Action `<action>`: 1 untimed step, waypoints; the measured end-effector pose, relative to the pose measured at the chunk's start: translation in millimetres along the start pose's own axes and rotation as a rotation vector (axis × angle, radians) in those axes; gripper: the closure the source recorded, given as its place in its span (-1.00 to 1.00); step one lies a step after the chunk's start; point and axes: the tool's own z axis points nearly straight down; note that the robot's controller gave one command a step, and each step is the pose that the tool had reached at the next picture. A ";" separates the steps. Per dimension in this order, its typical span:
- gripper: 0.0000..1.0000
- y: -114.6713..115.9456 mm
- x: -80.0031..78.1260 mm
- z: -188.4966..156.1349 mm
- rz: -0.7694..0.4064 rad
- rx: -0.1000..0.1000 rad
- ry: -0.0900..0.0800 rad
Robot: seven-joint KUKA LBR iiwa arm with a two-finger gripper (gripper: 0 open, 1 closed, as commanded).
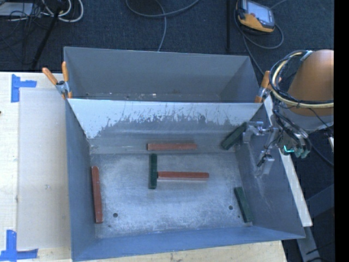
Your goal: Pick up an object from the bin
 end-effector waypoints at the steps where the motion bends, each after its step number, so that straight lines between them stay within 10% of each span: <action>1: -1.00 66.6 80.6 0.7 -0.070 -0.002 0.000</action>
Offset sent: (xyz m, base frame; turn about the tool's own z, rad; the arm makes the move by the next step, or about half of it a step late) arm -0.0774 0.0631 0.0010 -0.0652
